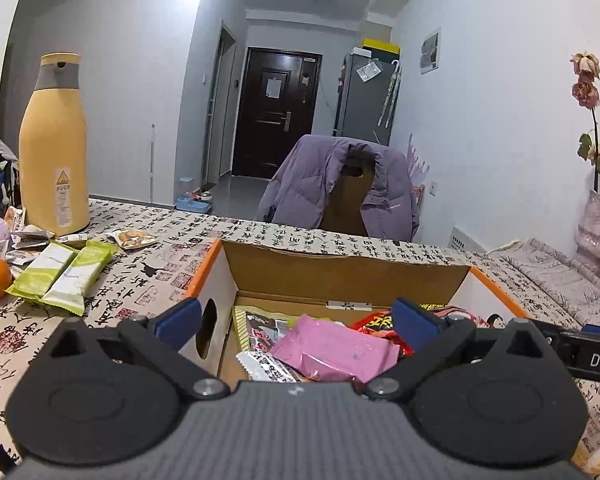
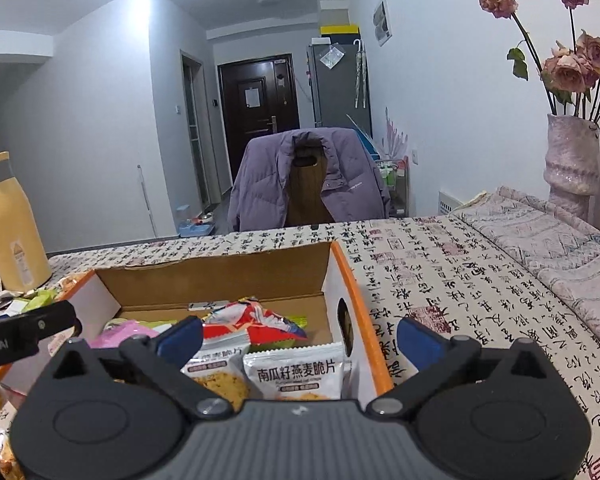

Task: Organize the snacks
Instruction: 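Withdraw both grippers from the box toward the snack pile, then grasp another orange pumpkin-seed cracker packet with the right gripper, then grasp the white pumpkin-seed cracker packet with the left gripper while the right holds its packet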

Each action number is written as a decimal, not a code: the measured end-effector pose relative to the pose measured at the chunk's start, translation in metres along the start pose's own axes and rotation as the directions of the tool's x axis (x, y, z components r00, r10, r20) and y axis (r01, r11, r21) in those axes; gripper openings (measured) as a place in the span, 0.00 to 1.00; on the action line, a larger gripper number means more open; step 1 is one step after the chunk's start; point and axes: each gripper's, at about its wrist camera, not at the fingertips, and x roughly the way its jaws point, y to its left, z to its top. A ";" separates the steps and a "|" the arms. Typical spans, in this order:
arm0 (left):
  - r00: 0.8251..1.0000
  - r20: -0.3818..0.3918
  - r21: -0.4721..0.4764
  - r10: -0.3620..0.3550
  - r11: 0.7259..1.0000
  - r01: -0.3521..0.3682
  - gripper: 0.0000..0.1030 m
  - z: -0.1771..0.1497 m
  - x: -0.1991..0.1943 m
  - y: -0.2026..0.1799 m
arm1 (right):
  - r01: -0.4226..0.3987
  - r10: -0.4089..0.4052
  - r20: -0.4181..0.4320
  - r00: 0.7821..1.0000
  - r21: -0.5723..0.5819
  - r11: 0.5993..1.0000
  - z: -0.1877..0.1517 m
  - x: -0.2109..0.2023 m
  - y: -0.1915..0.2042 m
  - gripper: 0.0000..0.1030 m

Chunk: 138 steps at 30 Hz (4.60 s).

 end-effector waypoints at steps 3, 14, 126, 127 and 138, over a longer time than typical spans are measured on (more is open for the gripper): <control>1.000 -0.007 -0.027 -0.009 1.000 0.009 1.00 0.005 -0.004 0.000 | -0.005 0.005 0.011 1.000 -0.002 1.000 0.002 -0.004 0.000 1.00; 1.000 0.024 -0.031 -0.006 0.999 0.007 1.00 0.022 -0.046 -0.007 | -0.004 0.005 0.021 1.000 -0.037 0.999 0.019 -0.038 0.007 1.00; 0.969 -0.239 0.100 0.064 0.994 -0.041 1.00 -0.064 -0.096 0.084 | -0.051 0.050 -0.013 0.999 -0.016 0.999 -0.103 -0.119 -0.006 0.39; 0.964 -0.256 0.103 0.079 0.993 -0.054 1.00 -0.061 -0.090 0.087 | -0.051 0.050 -0.013 0.999 -0.017 0.999 -0.103 -0.119 -0.005 0.39; 0.925 -0.367 0.115 0.099 0.991 -0.060 0.88 -0.066 -0.044 0.073 | -0.048 0.048 -0.036 0.998 -0.008 0.999 -0.103 -0.115 -0.006 0.39</control>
